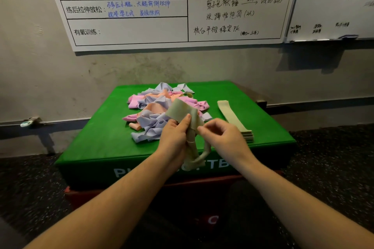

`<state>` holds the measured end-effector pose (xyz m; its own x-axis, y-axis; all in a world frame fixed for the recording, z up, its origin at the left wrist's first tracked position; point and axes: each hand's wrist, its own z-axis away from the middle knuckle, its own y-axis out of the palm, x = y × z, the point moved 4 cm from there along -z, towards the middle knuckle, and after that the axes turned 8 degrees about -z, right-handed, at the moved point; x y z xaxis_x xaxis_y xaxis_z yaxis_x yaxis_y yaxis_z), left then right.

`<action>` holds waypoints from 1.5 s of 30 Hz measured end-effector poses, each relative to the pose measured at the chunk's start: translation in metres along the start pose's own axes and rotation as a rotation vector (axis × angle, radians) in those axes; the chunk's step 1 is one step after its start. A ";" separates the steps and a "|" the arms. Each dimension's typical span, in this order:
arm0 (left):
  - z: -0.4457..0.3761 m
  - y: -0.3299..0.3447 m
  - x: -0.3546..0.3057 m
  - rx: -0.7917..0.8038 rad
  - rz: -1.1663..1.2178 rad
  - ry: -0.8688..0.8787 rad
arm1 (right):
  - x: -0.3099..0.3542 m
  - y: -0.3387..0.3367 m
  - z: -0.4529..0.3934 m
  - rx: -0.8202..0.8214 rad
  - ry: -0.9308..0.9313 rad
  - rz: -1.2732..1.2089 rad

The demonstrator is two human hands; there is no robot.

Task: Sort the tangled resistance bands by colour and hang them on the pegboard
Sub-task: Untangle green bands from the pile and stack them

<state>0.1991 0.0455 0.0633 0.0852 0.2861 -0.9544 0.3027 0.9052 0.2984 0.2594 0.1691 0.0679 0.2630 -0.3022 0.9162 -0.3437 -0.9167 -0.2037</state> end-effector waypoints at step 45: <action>-0.016 -0.035 0.000 -0.125 -0.627 0.273 | -0.011 -0.008 0.010 0.437 0.261 -0.765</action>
<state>0.1730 0.0186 0.0533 -0.3165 -0.2486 -0.9154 0.1041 0.9501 -0.2940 0.2684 0.1766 0.0562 0.0483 0.4477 0.8929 0.2254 -0.8757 0.4270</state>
